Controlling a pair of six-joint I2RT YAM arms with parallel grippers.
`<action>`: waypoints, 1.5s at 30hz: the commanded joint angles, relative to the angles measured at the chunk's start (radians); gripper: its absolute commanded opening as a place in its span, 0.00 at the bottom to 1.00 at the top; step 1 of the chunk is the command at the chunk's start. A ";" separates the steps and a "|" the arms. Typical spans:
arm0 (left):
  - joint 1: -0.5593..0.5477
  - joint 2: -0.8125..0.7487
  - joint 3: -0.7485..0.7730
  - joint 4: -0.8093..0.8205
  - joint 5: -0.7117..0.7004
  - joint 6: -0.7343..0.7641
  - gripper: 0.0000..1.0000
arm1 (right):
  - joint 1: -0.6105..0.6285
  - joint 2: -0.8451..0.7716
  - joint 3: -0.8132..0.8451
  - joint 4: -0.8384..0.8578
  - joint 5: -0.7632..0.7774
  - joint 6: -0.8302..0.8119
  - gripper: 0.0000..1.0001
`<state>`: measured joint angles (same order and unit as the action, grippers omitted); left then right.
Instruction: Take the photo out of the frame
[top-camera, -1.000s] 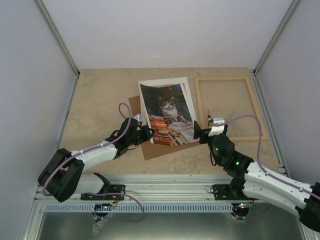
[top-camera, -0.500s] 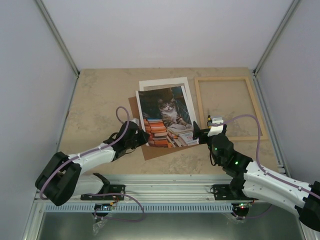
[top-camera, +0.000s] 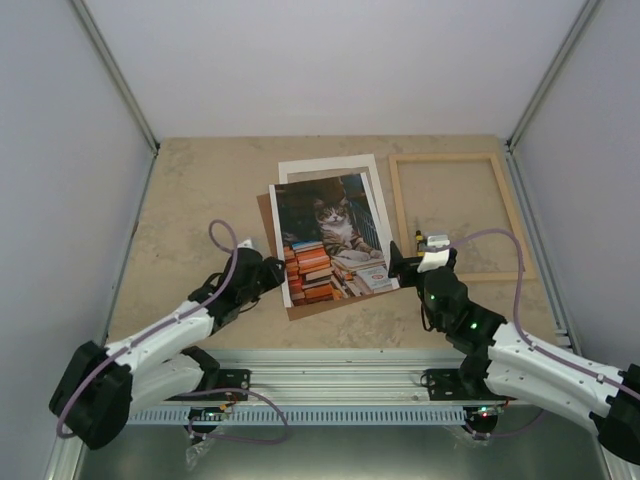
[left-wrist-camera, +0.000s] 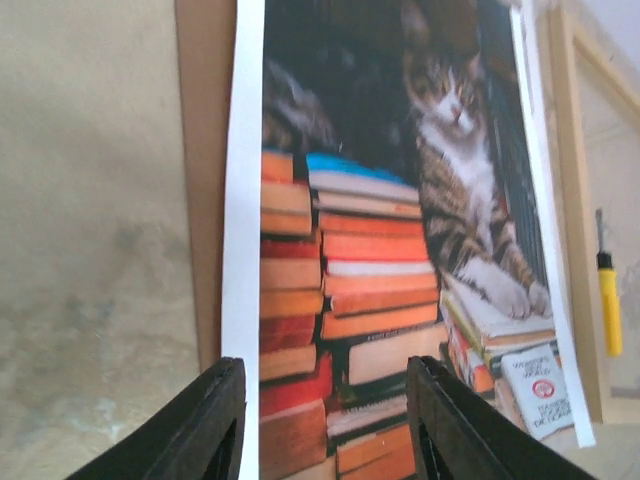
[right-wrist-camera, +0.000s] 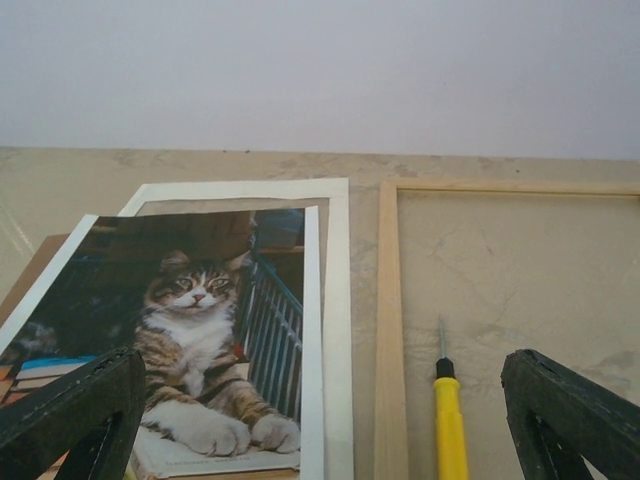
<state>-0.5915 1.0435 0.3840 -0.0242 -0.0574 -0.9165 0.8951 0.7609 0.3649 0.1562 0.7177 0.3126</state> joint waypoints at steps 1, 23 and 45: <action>0.007 -0.124 -0.008 -0.090 -0.162 0.009 0.49 | -0.007 -0.050 0.010 -0.042 0.093 0.044 0.98; 0.007 -0.650 -0.120 -0.059 -0.565 0.188 0.99 | -0.007 -0.245 -0.149 0.138 0.211 -0.124 0.98; 0.007 -0.610 -0.121 -0.050 -0.539 0.198 0.99 | -0.008 -0.247 -0.179 0.186 0.207 -0.150 0.98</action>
